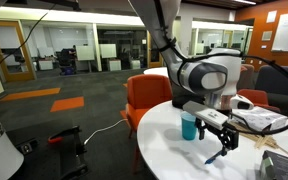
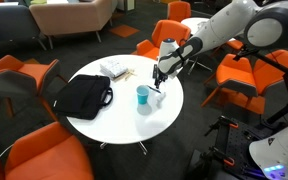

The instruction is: Place the pen inside the light blue cup

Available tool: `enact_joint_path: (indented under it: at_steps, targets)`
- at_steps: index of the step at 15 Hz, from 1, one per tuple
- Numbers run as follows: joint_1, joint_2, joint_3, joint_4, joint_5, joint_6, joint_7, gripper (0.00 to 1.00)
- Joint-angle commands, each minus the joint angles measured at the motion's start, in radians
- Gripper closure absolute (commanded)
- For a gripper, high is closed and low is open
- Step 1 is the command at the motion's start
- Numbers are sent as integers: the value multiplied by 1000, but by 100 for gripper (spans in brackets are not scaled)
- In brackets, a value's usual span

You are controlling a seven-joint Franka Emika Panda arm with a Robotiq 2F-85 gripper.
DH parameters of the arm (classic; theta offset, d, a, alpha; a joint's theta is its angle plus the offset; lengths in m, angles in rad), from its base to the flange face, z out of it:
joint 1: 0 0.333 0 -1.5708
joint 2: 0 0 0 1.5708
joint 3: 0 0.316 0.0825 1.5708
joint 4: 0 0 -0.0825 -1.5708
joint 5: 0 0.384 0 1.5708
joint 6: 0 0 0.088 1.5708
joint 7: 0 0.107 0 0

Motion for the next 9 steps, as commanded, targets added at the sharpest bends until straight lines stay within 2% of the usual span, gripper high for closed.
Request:
enact_joint_path:
  at_steps: [1, 4, 6, 9]
  targets:
    - [-22, 111, 25, 155, 2, -66, 0, 0]
    - [-16, 180, 32, 241, 1, -97, 12, 0]
    - [-14, 211, 39, 282, 6, -127, 18, 7]
    - [-15, 246, 38, 339, 7, -152, 22, 2]
